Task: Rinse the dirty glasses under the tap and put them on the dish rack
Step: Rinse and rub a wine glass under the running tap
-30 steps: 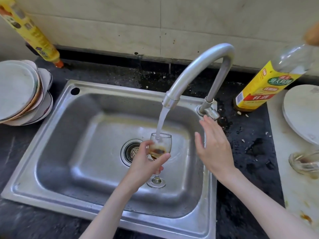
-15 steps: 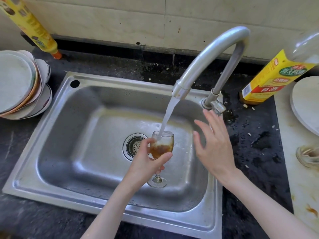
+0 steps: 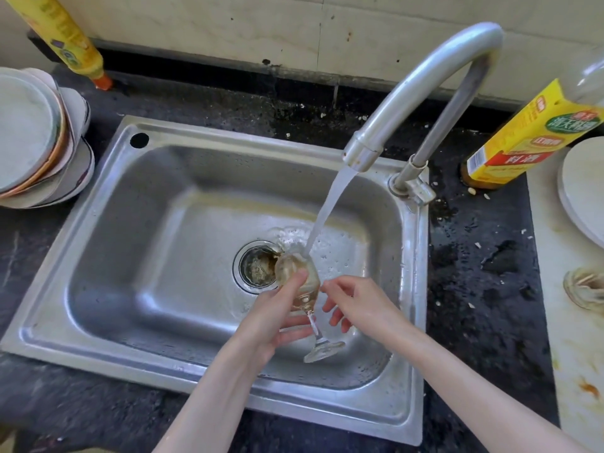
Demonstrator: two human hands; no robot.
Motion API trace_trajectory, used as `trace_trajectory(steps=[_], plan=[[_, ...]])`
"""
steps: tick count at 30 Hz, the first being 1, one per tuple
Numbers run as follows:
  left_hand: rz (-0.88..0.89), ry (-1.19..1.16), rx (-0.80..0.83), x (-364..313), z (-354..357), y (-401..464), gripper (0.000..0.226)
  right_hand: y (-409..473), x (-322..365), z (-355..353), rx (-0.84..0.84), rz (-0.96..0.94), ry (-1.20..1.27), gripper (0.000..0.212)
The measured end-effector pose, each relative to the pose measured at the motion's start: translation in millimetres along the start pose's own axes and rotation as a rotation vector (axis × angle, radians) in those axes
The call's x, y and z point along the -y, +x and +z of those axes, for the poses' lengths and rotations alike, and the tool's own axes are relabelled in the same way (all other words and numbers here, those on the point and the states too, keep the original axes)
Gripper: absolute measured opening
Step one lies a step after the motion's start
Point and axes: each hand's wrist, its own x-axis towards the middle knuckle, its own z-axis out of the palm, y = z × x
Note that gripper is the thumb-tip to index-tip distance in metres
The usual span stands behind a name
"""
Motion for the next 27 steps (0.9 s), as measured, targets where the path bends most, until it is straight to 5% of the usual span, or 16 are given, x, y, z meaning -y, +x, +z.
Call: trace_trajectory(steps=[4, 9, 17, 22, 27], plan=[[0.011, 0.03, -0.028, 4.0, 0.0, 5.8, 0.047, 1.7, 0.2, 4.2, 0.002, -0.004, 0.012, 0.025], [0.135, 0.061, -0.077, 5.5, 8.5, 3.3, 0.042, -0.1, 7.7, 5.1, 0.058, 0.111, 0.325, 0.027], [0.285, 0.017, 0.027, 2.2, -1.2, 10.9, 0.039, 4.0, 7.6, 8.6, 0.092, 0.108, 0.453, 0.035], [0.459, -0.079, 0.208, -18.6, -2.1, 19.8, 0.041, 5.2, 19.4, 11.5, 0.402, 0.185, 0.673, 0.061], [0.426, -0.099, -0.004, -20.9, 11.1, 26.2, 0.072, 8.4, 35.1, 12.4, 0.218, 0.074, 0.34, 0.062]])
